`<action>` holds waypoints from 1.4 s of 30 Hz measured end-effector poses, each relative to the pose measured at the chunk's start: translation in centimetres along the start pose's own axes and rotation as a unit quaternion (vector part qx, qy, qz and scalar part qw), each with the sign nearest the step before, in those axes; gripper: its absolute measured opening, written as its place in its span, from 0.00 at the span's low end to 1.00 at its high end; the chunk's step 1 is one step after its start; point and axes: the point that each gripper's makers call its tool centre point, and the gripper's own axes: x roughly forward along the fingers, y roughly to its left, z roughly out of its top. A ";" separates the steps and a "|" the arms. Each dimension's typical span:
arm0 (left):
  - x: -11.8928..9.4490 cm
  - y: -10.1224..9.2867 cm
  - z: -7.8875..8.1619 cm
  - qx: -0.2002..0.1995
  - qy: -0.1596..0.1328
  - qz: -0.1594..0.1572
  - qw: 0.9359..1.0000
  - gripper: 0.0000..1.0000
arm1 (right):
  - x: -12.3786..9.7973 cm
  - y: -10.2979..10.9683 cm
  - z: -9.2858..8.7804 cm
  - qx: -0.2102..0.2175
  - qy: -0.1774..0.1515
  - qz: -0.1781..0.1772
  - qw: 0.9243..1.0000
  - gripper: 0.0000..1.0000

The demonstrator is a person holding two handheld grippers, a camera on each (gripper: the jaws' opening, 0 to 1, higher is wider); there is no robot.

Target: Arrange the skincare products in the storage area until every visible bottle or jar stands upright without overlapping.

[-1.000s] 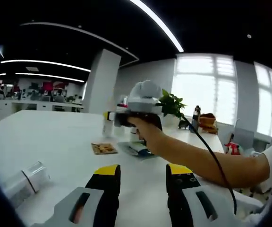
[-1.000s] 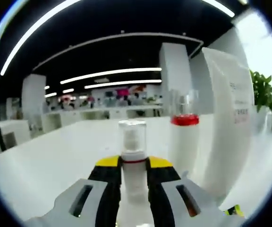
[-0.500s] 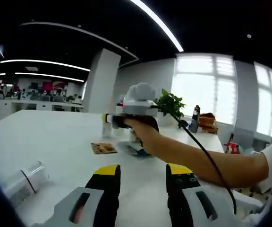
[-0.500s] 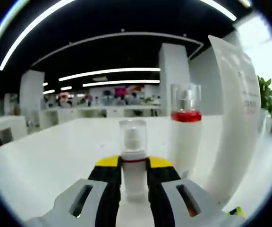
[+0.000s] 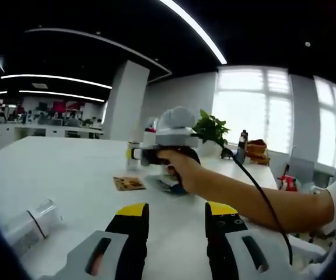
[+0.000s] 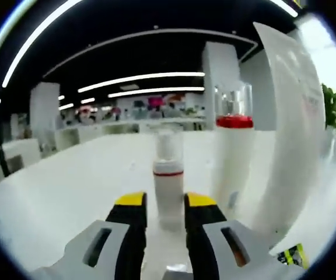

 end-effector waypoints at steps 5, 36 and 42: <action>0.0 0.1 0.1 -0.001 -0.002 0.002 1.000 0.39 | 0.3 -0.5 0.0 0.006 -0.003 -0.005 1.000 0.17; 0.1 -0.3 0.7 -0.015 -0.017 -0.019 1.000 0.39 | -10.2 2.8 5.4 -0.005 -0.057 0.099 0.993 0.00; -0.1 -0.1 0.9 -0.010 -0.023 -0.013 1.000 0.39 | -11.7 -2.7 2.8 -0.108 0.023 0.075 0.991 0.00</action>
